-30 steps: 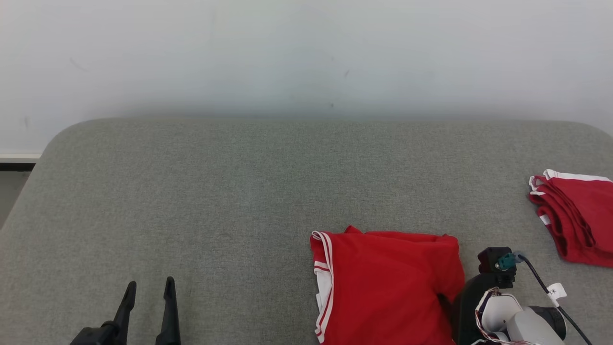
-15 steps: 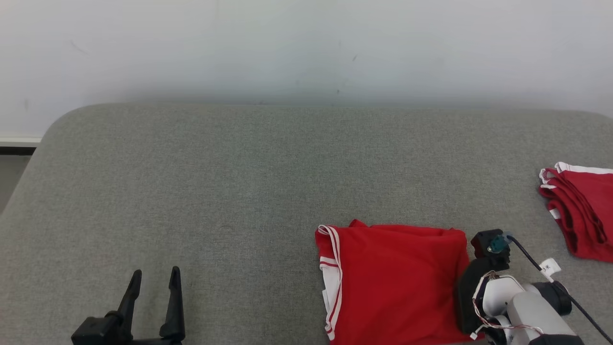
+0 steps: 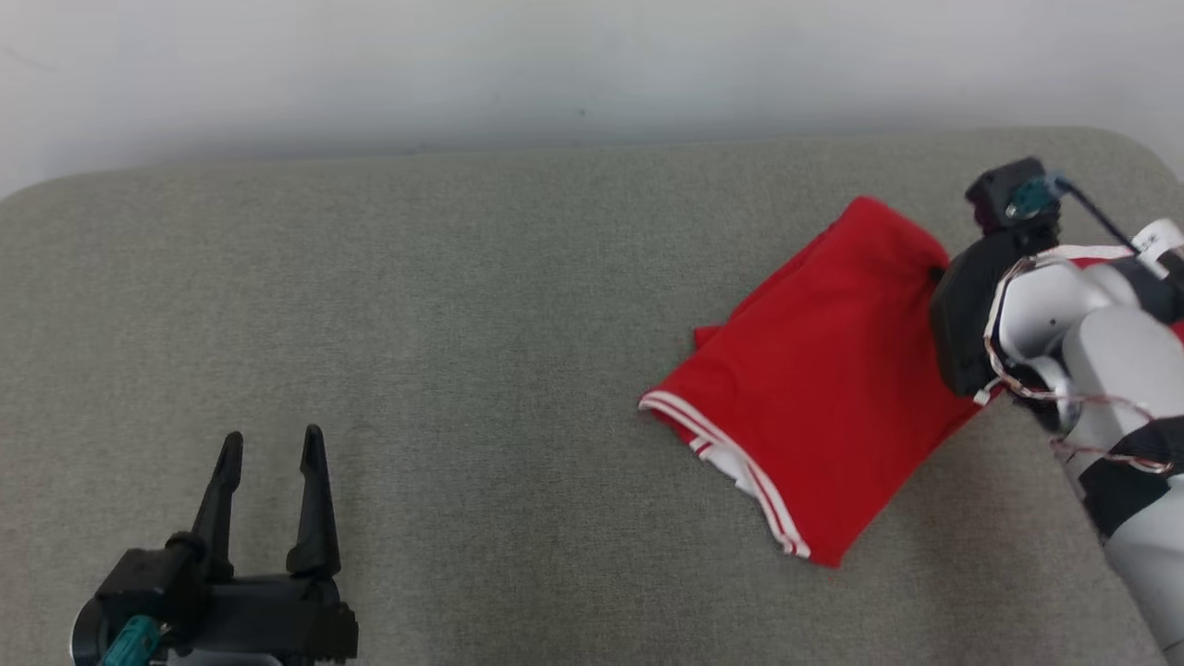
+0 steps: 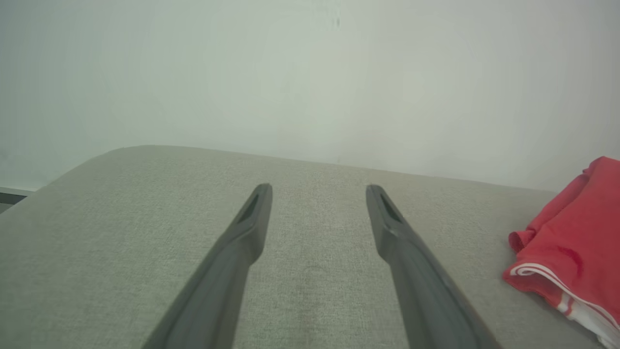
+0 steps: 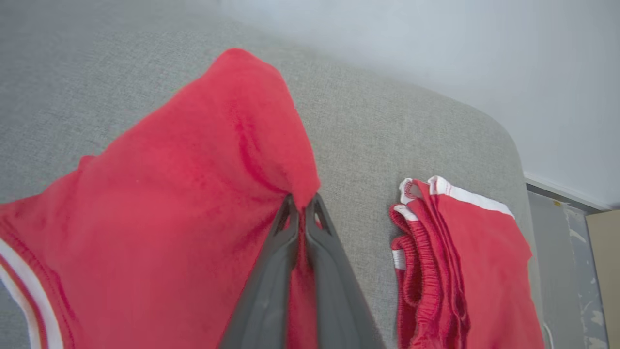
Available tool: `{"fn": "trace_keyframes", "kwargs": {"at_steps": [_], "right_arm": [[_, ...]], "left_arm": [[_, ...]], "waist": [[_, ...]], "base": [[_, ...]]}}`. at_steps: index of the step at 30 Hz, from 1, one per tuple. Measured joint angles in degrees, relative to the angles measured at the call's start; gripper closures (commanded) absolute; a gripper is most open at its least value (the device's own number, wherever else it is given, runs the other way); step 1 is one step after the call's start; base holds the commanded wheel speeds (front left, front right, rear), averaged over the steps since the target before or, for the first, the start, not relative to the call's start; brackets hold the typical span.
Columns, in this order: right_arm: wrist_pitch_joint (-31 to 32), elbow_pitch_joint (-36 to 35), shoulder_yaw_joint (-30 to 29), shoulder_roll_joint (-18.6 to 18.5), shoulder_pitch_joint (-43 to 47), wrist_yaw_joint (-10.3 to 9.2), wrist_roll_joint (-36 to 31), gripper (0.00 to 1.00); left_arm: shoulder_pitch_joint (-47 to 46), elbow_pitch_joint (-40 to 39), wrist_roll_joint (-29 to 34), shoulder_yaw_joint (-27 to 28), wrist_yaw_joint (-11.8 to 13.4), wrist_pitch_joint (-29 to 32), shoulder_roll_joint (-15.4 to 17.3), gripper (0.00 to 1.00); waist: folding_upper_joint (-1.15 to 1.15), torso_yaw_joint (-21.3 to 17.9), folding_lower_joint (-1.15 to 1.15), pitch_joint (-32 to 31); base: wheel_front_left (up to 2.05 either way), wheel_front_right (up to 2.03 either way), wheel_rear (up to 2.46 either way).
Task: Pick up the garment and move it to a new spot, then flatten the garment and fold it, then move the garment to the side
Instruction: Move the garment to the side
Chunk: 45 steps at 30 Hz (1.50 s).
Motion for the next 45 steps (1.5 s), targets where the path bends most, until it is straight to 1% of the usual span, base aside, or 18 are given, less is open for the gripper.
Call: {"fn": "trace_keyframes", "kwargs": {"at_steps": [5,9,14,17,20,25,28,32,33,34,35,36,37,42,45], "right_arm": [[1.4,-0.6,0.1,-2.4,-5.1,0.0,1.2,1.0],[2.8,-1.3,-0.7,-5.8,-6.4,0.0,1.3,1.0],[3.2,-2.7,-4.1,-9.5,-6.9,0.0,1.0,1.0],[3.2,-3.4,-5.9,-11.4,-7.1,0.0,-0.5,1.0],[3.5,-4.0,-6.8,-12.5,-7.1,0.0,-2.0,1.0],[3.1,-4.2,-9.5,-15.7,-7.1,0.0,-7.5,1.0],[1.3,-2.9,-12.4,-17.2,-6.8,0.0,-11.2,1.0],[-1.2,-0.7,-18.0,-17.4,-5.4,0.0,-17.0,1.0],[-2.0,0.0,-19.9,-17.2,-5.0,0.0,-18.4,0.93],[-2.7,0.4,-21.3,-17.0,-4.5,0.0,-19.8,0.53],[-3.4,0.7,-22.6,-16.9,-3.9,0.0,-21.7,0.53],[-4.0,1.0,-24.1,-16.6,-3.4,0.0,-22.8,0.04],[-4.4,1.4,-25.7,-16.1,-2.9,0.0,-23.9,0.0],[-6.8,1.9,-31.0,-13.1,-0.3,0.0,-28.8,0.0],[-8.2,1.6,-32.7,-11.1,0.9,0.0,-30.2,0.0]], "left_arm": [[-2.1,-1.1,0.0,-0.2,-0.2,0.0,0.0,0.0],[-3.3,-1.3,0.1,-0.8,-0.5,0.0,0.0,0.0],[-4.2,-1.5,0.1,-1.4,-0.5,0.0,0.0,0.0],[-4.9,-1.5,0.2,-1.6,-0.9,0.0,0.0,0.0],[-5.0,-1.6,0.4,-1.6,-1.0,0.0,0.0,0.0],[-5.8,-1.7,0.7,-1.8,-1.5,0.0,0.0,0.0],[-6.5,-1.8,0.8,-2.3,-1.6,0.0,0.0,0.0],[-7.7,-1.8,1.1,-2.9,-2.0,0.0,0.0,0.0],[-7.8,-1.8,1.2,-3.0,-2.0,0.0,0.0,0.0],[-8.0,-1.7,1.3,-3.0,-2.0,0.0,0.0,0.0],[-8.2,-1.7,1.3,-3.2,-2.1,0.0,0.0,0.0],[-8.2,-1.7,1.5,-3.2,-2.3,0.0,0.0,0.0],[-8.2,-1.7,1.7,-3.2,-2.4,0.0,0.0,0.0],[-8.2,-1.6,2.4,-2.8,-2.5,0.0,0.0,0.0],[-8.0,-1.5,2.6,-2.5,-2.6,0.0,0.0,0.0]], "waist": [[0.0,-2.6,0.0,2.7],[0.0,-4.5,0.0,4.7],[0.0,-6.3,-0.01,6.7],[-0.01,-6.9,-0.01,7.9],[-0.01,-7.1,-0.01,8.6],[-0.01,-6.8,-0.01,10.2],[-0.01,-6.1,-0.01,11.0],[-0.01,-4.9,-0.01,12.0],[-0.01,-4.5,-0.01,12.2],[-0.01,-4.2,-0.01,12.3],[-0.01,-3.9,-0.02,12.4],[-0.01,-3.6,-0.01,12.5],[-0.01,-3.3,-0.02,12.5],[-0.01,-2.9,-0.02,11.8],[-0.02,-3.0,-0.03,10.8]], "base": [[0.0,0.0,0.0],[0.0,0.0,0.0],[0.0,0.0,0.0],[0.0,0.0,0.0],[0.0,0.0,0.0],[0.0,0.0,0.0],[0.0,0.0,0.0],[0.0,0.0,0.0],[0.0,0.0,0.0],[0.0,0.0,0.0],[0.0,0.0,0.0],[0.0,0.0,0.0],[0.0,0.0,0.0],[0.0,0.0,0.0],[0.0,0.0,0.0]]}}
